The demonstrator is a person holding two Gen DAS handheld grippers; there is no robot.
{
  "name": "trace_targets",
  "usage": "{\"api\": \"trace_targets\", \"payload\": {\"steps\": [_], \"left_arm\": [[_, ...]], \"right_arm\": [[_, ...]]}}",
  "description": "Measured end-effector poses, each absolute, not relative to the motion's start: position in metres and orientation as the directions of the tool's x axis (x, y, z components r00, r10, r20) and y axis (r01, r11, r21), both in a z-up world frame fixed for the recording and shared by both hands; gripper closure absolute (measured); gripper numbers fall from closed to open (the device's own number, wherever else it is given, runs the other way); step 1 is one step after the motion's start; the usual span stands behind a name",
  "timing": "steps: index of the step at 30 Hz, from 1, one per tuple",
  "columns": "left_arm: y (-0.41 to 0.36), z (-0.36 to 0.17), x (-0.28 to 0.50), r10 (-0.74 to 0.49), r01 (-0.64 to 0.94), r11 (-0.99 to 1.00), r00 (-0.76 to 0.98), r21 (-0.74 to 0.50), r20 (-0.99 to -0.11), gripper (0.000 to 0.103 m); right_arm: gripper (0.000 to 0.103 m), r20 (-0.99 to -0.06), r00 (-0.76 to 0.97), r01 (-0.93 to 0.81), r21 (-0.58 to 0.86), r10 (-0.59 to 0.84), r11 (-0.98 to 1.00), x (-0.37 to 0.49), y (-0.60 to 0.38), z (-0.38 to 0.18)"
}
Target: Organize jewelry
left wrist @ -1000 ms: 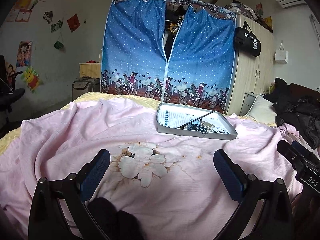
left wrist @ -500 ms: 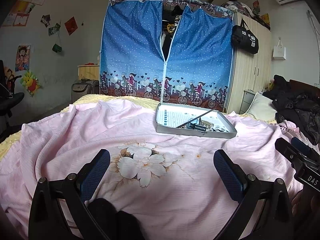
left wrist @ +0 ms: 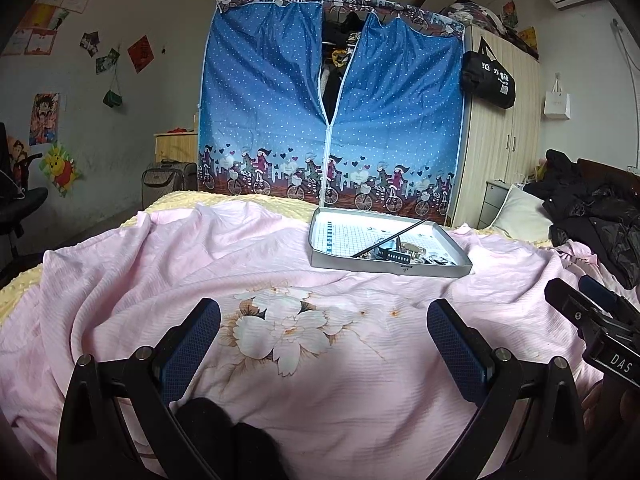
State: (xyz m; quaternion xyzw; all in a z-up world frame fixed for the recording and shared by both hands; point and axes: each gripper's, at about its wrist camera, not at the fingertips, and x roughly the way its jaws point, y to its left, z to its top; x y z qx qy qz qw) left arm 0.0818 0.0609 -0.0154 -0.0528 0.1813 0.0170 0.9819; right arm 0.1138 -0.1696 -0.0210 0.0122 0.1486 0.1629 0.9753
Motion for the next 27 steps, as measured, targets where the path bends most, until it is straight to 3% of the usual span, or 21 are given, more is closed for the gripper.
{"api": "trace_targets", "payload": {"steps": [27], "left_arm": [[0.0606, -0.0149, 0.0809, 0.012, -0.047, 0.995, 0.933, -0.09, -0.359, 0.002]], "right_arm": [[0.0, -0.284, 0.903, -0.315, 0.073, 0.322, 0.946, 0.1143, -0.1704, -0.0228]]}}
